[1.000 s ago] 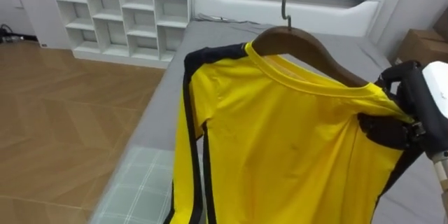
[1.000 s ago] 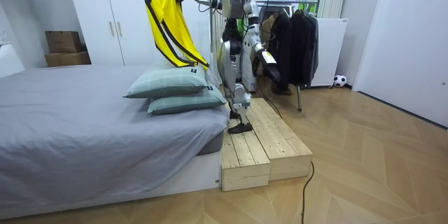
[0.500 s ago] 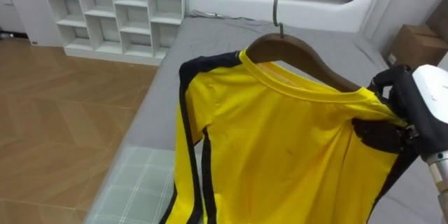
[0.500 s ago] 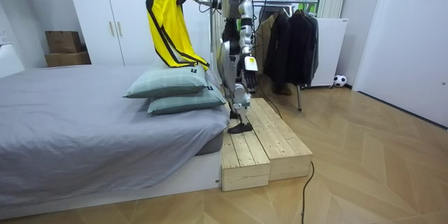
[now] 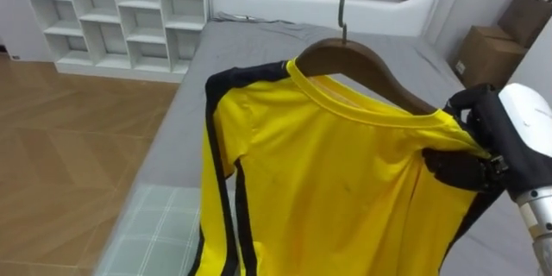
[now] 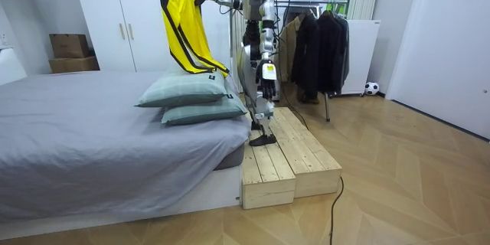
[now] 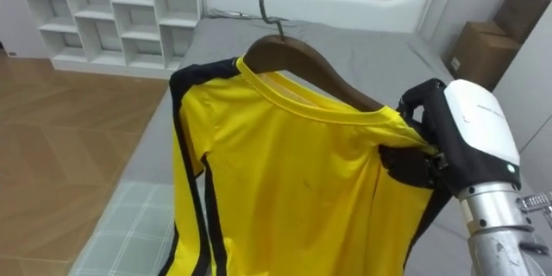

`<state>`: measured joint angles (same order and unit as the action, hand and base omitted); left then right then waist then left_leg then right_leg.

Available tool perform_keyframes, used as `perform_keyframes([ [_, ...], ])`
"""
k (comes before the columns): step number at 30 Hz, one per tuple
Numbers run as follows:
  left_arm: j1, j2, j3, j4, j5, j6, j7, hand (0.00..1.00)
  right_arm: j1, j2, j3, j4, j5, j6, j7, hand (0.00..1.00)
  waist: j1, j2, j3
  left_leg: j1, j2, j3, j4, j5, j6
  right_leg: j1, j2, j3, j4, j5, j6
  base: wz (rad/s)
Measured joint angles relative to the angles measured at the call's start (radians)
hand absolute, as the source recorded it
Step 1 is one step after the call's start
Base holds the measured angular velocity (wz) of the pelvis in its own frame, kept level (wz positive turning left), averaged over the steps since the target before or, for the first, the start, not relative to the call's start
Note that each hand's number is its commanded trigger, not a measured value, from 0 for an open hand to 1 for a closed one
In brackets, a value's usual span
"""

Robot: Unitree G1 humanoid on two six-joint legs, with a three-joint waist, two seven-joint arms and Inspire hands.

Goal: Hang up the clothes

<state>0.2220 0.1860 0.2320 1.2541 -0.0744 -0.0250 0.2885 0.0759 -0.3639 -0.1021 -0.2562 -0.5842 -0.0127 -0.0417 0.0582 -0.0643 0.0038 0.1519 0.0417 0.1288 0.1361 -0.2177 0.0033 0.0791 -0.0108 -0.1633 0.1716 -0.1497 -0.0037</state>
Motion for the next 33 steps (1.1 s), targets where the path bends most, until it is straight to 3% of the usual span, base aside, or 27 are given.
perform_keyframes([
  [8, -0.004, 0.007, -0.003, -0.058, 0.036, -0.002, 0.004, 0.0, 0.044, 0.0, 0.001, 0.0, 0.012, 0.0, 0.001, 1.0, -0.01, -0.002, -0.0009, 0.001, 0.001, 0.016, -0.001, -0.004, 0.002, -0.015, -0.001, 0.016, 0.014, 0.0, 0.0, -0.07],
  [11, -0.001, 0.011, -0.016, -0.058, 0.075, -0.002, -0.008, 0.0, 0.06, 0.02, 0.002, 0.0, 0.011, 0.001, 0.001, 1.0, -0.013, -0.003, -0.0002, 0.01, 0.004, 0.04, -0.001, -0.01, 0.002, -0.015, 0.0, 0.03, 0.015, 0.0, 0.001, -0.21],
  [14, -0.004, 0.015, -0.047, -0.06, 0.114, 0.006, -0.028, 0.0, 0.063, 0.032, 0.005, 0.0, 0.012, 0.002, 0.014, 1.0, -0.021, -0.003, 0.0001, 0.014, 0.008, 0.075, 0.0, -0.016, 0.003, -0.033, 0.009, 0.059, 0.03, 0.001, 0.002, -0.37],
  [18, -0.015, 0.018, -0.052, -0.057, 0.127, 0.024, -0.032, 0.0, 0.057, 0.031, 0.005, 0.0, 0.012, 0.009, 0.024, 1.0, -0.023, 0.0, 0.0014, 0.015, 0.025, 0.169, 0.01, -0.028, 0.001, -0.094, 0.018, 0.108, 0.057, 0.014, -0.003, -0.67],
  [20, -0.018, 0.021, -0.051, -0.057, 0.127, 0.025, -0.031, 0.0, 0.044, 0.033, 0.011, 0.0, 0.012, 0.014, 0.035, 1.0, -0.014, 0.004, 0.0029, 0.018, 0.038, 0.24, 0.023, -0.041, -0.003, -0.124, 0.027, 0.078, 0.074, 0.028, -0.015, -1.11],
  [22, -0.023, 0.029, -0.043, -0.057, 0.127, 0.025, -0.03, 0.0, 0.034, 0.041, 0.021, 0.0, 0.0, 0.014, 0.04, 1.0, 0.007, 0.01, 0.0051, 0.023, 0.059, 0.36, 0.041, -0.056, -0.013, -0.157, 0.027, -0.074, 0.068, 0.064, -0.055, -1.48],
  [23, -0.024, 0.029, -0.039, -0.057, 0.127, 0.025, -0.029, 0.0, 0.032, 0.043, 0.023, 0.0, -0.009, 0.014, 0.041, 1.0, 0.019, 0.013, 0.0069, 0.026, 0.063, 0.396, 0.043, -0.059, -0.014, -0.163, 0.026, -0.12, 0.066, 0.072, -0.067, -1.6],
  [24, -0.029, 0.031, -0.038, -0.055, 0.127, 0.025, -0.029, 0.0, 0.021, 0.044, 0.029, 0.0, -0.015, 0.019, 0.043, 1.0, 0.035, 0.015, 0.0101, 0.033, 0.067, 0.454, 0.051, -0.066, -0.016, -0.169, 0.021, -0.208, 0.065, 0.084, -0.086, -1.39],
  [25, -0.037, 0.029, -0.04, -0.053, 0.127, 0.027, -0.029, 0.0, 0.011, 0.043, 0.037, 0.0, -0.024, 0.024, 0.045, 1.0, 0.032, 0.023, 0.0155, 0.034, 0.07, 0.501, 0.053, -0.078, -0.018, -0.178, 0.014, -0.28, 0.068, 0.086, -0.09, -1.28],
  [26, -0.039, 0.028, -0.041, -0.053, 0.126, 0.028, -0.03, 0.0, 0.011, 0.044, 0.038, 0.0, -0.03, 0.024, 0.045, 1.0, 0.031, 0.03, 0.0134, 0.035, 0.074, 0.523, 0.053, -0.084, -0.018, -0.188, 0.01, -0.304, 0.084, 0.08, -0.086, -0.93],
  [27, -0.047, 0.026, -0.047, -0.045, 0.125, 0.03, -0.033, 0.0, 0.012, 0.042, 0.038, 0.0, -0.034, 0.029, 0.045, 1.0, 0.027, 0.039, 0.0134, 0.044, 0.075, 0.567, 0.055, -0.089, -0.022, -0.212, -0.032, -0.352, 0.182, 0.033, -0.072, -0.79],
  [28, -0.047, 0.027, -0.065, -0.037, 0.124, 0.037, -0.033, 0.0, 0.011, 0.043, 0.043, 0.0, -0.032, 0.036, 0.045, 1.0, 0.032, 0.042, 0.0091, 0.056, 0.072, 0.602, 0.056, -0.096, -0.029, -0.218, -0.098, -0.373, 0.272, -0.01, -0.062, -0.96],
  [29, -0.038, 0.029, -0.08, -0.037, 0.125, 0.052, -0.031, 0.0, 0.004, 0.044, 0.057, 0.0, -0.025, 0.036, 0.044, 1.0, 0.034, 0.035, 0.0036, 0.061, 0.067, 0.633, 0.065, -0.104, -0.04, -0.213, -0.154, -0.359, 0.3, -0.04, -0.034, -0.83],
  [30, -0.033, 0.03, -0.08, -0.037, 0.125, 0.061, -0.03, 0.0, -0.002, 0.045, 0.067, 0.0, -0.016, 0.036, 0.043, 1.0, 0.032, 0.022, 0.0007, 0.062, 0.068, 0.642, 0.074, -0.108, -0.045, -0.211, -0.162, -0.35, 0.291, -0.045, -0.027, -0.64],
  [31, -0.034, 0.03, -0.079, -0.038, 0.127, 0.077, -0.032, 0.0, -0.008, 0.045, 0.086, 0.001, -0.008, 0.036, 0.043, 1.0, 0.025, 0.02, 0.0067, 0.063, 0.08, 0.642, 0.098, -0.108, -0.052, -0.209, -0.149, -0.352, 0.278, -0.043, -0.038, -0.25],
  [33, -0.042, 0.029, -0.079, -0.039, 0.138, 0.098, -0.036, 0.0, -0.01, 0.046, 0.106, 0.002, -0.008, 0.035, 0.045, 1.0, 0.018, 0.024, 0.0083, 0.063, 0.1, 0.644, 0.111, -0.101, -0.061, -0.197, -0.113, -0.342, 0.23, -0.027, -0.045, -0.26],
])
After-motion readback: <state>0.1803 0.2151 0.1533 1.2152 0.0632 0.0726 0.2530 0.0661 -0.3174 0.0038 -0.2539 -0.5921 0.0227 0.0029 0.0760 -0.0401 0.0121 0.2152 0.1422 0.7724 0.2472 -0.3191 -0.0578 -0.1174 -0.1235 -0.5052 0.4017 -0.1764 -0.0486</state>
